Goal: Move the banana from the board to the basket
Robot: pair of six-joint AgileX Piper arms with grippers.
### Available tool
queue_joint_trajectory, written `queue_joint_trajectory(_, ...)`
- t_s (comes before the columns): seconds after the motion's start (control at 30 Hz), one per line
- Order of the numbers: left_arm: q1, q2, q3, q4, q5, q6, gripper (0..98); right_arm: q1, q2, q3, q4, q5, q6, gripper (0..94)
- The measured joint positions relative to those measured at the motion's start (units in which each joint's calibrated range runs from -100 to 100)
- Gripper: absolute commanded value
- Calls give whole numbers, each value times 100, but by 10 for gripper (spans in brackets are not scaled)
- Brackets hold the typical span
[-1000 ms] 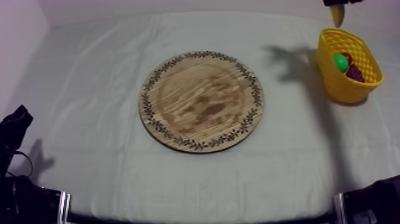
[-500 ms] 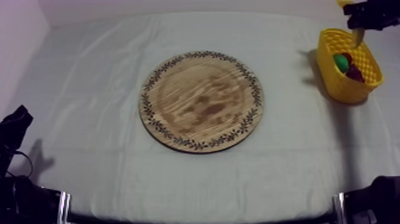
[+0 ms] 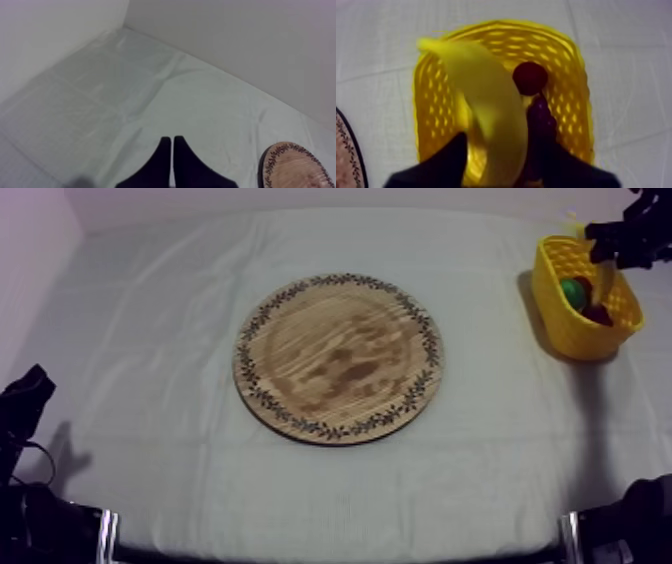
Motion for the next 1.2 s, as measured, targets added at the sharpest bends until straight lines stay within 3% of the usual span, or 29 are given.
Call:
queue_joint_trajectory(0.1, 0, 0, 0, 0, 0, 0, 1, -4, -149, 149, -42, -69, 40, 691)
queue_joint_trajectory(0.23, 0, 0, 0, 0, 0, 0, 1, -34, -555, 344, -166, 42, 79, 663)
queue_joint_trajectory(0.67, 0, 0, 0, 0, 0, 0, 1, -485, -2504, 1223, -577, 576, 80, 379)
queue_joint_trajectory(0.93, 0, 0, 0, 0, 0, 0, 1, -897, -4124, 2170, -437, 455, -261, 157)
queue_joint_trajectory(1.2, 0, 0, 0, 0, 0, 0, 1, -816, -6341, 3243, -454, 447, -324, 41)
